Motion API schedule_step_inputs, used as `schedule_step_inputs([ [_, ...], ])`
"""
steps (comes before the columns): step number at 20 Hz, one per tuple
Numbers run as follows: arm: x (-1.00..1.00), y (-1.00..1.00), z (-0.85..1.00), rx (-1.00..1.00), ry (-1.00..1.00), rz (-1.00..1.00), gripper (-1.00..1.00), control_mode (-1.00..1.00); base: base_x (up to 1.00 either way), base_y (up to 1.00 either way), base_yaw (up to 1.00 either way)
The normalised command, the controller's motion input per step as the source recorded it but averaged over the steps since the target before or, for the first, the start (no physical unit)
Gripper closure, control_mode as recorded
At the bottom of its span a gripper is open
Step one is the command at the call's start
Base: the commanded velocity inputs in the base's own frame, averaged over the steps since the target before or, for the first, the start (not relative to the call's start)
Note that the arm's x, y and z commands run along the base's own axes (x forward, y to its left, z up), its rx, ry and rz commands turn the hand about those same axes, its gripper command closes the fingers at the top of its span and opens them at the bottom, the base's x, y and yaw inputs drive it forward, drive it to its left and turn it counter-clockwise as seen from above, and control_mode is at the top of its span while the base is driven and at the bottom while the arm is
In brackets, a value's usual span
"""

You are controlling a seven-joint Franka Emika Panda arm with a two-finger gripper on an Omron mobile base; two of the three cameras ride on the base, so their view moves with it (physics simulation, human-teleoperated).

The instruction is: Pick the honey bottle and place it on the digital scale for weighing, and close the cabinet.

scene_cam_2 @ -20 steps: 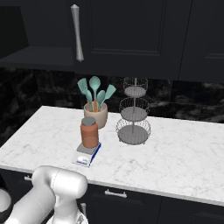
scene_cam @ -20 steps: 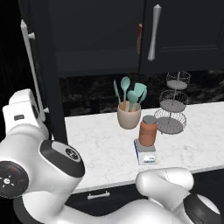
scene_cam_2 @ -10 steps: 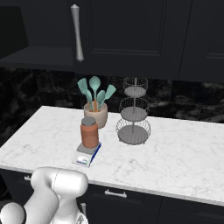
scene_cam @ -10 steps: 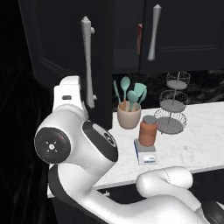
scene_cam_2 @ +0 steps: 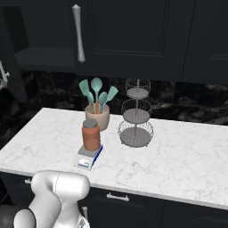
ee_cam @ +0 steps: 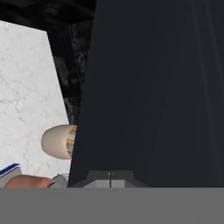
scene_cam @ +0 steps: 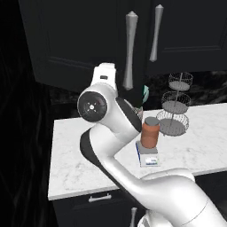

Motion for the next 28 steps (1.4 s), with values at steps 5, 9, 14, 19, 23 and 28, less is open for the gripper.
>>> schedule_step_inputs([
  [5, 0.9, -0.82, 0.17, 0.16, 0.0, 0.0, 1.0, -1.0, 0.0, 0.0, 0.0],
  [9, 0.56, -0.77, 0.55, 0.16, 0.02, 0.0, 1.0, -1.0, 0.0, 0.0, 0.0],
  [14, 0.56, -0.66, 0.37, 0.12, 0.06, 0.0, 1.0, -1.0, 0.0, 0.0, 0.0],
  [19, 0.59, -0.39, 0.19, 0.07, 0.03, 0.0, 1.0, -1.0, 0.0, 0.0, 0.0],
  [23, 0.84, -0.11, -0.03, 0.03, -0.18, 0.01, 1.0, -1.0, 0.0, 0.0, 0.0],
  [28, 0.98, 0.0, -0.07, 0.05, -0.26, 0.0, 1.0, -1.0, 0.0, 0.0, 0.0],
])
